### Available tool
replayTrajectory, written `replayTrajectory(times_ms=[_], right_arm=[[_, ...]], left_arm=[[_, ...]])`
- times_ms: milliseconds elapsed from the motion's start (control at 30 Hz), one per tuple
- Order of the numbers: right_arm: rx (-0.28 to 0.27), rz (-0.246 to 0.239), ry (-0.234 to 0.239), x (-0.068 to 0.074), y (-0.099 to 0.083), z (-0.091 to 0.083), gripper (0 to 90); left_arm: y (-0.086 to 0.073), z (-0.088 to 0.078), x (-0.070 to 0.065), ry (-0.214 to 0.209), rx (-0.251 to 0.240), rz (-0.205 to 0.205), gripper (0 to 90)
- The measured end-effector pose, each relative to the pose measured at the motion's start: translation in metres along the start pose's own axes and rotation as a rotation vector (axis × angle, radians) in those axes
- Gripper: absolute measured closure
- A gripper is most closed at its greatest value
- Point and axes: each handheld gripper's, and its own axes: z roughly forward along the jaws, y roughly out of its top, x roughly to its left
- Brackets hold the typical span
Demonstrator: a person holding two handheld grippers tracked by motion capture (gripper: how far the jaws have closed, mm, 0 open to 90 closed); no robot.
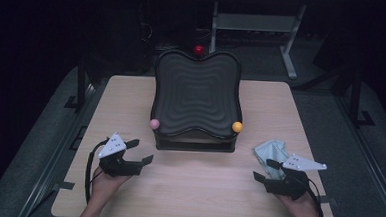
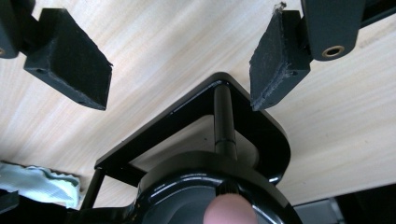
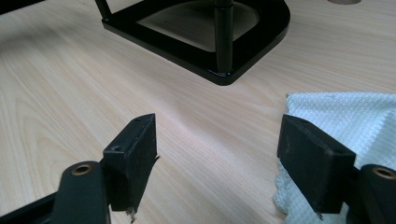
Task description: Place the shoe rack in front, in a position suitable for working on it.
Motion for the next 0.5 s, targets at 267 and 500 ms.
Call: replayTrajectory(times_ms=[267, 500], right_arm=[[-0.023, 0.007, -0.008, -0.0029, 0.0000, -0.0049, 27.7], [-0.055, 0.008, -0.009, 0.0005, 0.0066, -0.0076, 27.7]], left_arm=[[-0.0006, 0.0013, -0.0032, -0.011, 0.017, 0.006, 20.2], [0.0016, 0.0004, -0.0058, -0.024, 0.014, 0.021, 20.2]])
